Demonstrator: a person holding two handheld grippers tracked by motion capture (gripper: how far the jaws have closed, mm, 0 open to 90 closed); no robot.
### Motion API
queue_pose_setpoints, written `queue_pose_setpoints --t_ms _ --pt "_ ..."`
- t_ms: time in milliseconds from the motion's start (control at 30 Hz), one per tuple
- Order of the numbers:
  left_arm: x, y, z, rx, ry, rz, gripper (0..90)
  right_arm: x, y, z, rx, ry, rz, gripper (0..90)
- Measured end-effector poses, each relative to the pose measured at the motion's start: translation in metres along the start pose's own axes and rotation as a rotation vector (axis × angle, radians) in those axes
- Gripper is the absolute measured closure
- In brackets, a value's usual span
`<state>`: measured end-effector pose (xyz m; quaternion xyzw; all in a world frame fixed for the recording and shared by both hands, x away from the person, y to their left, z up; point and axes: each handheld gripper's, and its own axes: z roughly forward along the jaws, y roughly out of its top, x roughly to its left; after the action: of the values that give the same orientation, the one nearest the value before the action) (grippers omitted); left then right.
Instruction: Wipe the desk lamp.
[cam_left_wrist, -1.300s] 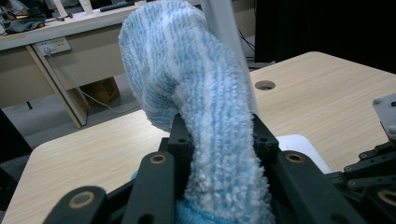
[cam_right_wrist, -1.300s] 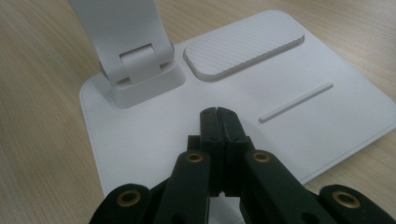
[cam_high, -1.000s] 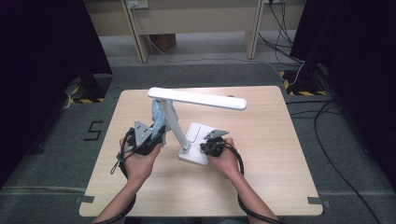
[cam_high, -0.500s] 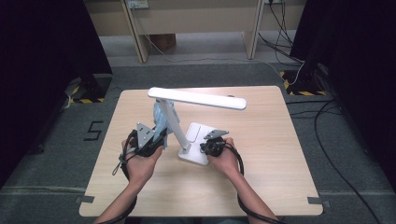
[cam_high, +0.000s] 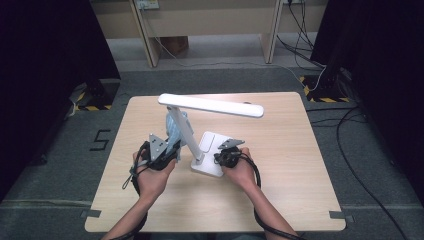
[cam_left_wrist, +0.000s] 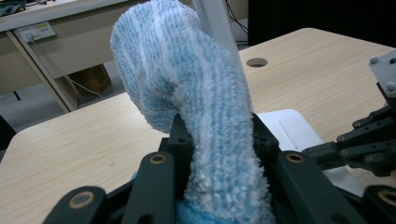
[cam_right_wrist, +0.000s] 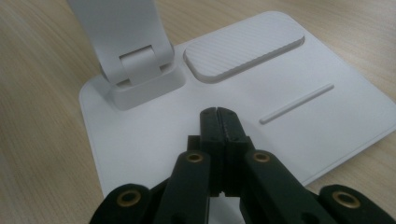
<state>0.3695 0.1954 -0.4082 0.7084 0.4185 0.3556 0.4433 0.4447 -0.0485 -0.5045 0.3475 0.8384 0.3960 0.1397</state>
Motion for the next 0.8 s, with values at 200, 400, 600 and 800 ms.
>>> queue_pose_setpoints --t_ms 200,400,600,800 --pt "-0.002 -0.006 0.003 0.012 -0.01 0.004 68.8 0.0 0.0 0.0 0.0 -0.001 0.0 90.0" --pt "-0.004 -0.011 0.006 0.022 -0.015 0.005 68.7 0.0 0.0 0.0 0.002 -0.001 0.0 90.0" --pt "-0.005 -0.016 0.008 0.03 -0.027 0.015 68.7 0.0 0.0 0.0 0.0 -0.002 0.0 90.0" --pt "-0.005 -0.022 0.011 0.041 -0.044 0.013 68.7 0.001 0.0 0.001 -0.001 -0.002 0.003 90.0"
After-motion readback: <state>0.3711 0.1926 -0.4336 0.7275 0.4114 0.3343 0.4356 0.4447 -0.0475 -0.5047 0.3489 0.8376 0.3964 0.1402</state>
